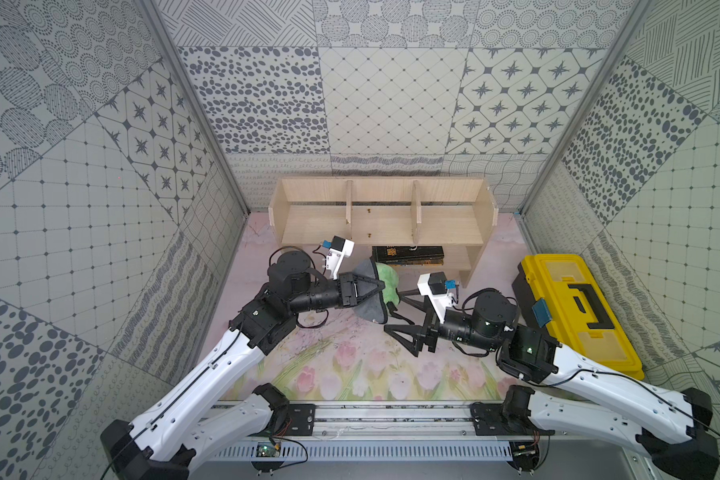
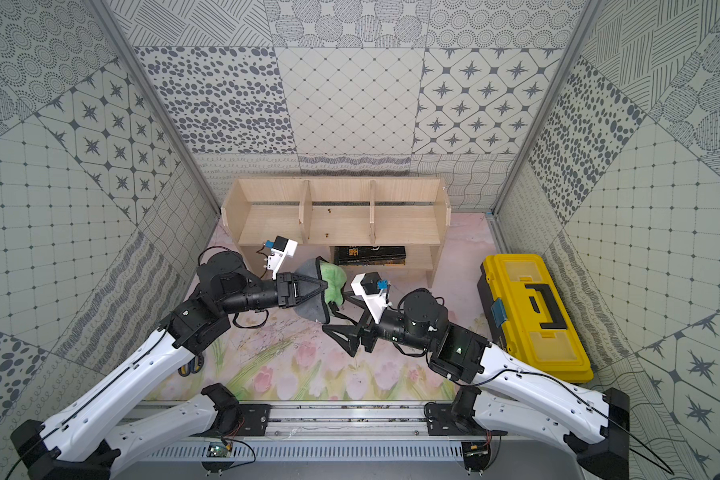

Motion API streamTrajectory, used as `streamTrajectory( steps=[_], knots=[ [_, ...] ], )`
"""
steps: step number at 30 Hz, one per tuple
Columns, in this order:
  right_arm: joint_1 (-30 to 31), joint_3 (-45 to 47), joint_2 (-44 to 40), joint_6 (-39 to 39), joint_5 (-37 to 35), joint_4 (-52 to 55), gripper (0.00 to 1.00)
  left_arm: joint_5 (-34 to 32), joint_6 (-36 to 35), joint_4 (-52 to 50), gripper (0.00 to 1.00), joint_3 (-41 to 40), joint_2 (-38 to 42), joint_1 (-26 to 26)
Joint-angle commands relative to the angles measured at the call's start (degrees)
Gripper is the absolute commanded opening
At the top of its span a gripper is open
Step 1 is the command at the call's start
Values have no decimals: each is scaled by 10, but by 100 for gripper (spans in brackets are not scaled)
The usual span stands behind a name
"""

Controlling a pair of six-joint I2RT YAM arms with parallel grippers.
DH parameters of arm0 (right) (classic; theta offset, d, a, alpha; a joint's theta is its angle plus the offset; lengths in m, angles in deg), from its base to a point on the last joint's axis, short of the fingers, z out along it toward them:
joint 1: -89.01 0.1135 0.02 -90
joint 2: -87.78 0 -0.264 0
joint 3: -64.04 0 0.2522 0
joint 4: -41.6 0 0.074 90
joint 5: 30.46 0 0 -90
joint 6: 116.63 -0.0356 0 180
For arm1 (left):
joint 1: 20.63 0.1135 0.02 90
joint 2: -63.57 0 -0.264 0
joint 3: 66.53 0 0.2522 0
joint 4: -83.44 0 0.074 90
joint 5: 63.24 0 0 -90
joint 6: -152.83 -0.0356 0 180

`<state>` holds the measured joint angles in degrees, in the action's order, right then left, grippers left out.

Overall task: Wipe the bookshelf clean with a cloth
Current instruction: Adjust the cleaning item.

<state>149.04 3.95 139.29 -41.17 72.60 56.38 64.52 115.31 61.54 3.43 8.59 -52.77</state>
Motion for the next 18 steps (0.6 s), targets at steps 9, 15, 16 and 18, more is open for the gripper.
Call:
streamTrajectory(
  steps=[9, 15, 16, 18],
  knots=[
    [8, -56, 37, 50, -147, 19, 97, 76, -68, -41, 0, 17, 9, 6],
    [32, -122, 69, 109, -227, 103, 97, 99, -88, -57, 0, 19, 5, 7],
    [35, -134, 76, 117, -236, 112, 97, 102, -93, -62, 0, 20, 4, 6],
    [38, -148, 86, 133, -225, 116, 97, 106, -103, -71, 0, 19, 3, 7]
  ],
)
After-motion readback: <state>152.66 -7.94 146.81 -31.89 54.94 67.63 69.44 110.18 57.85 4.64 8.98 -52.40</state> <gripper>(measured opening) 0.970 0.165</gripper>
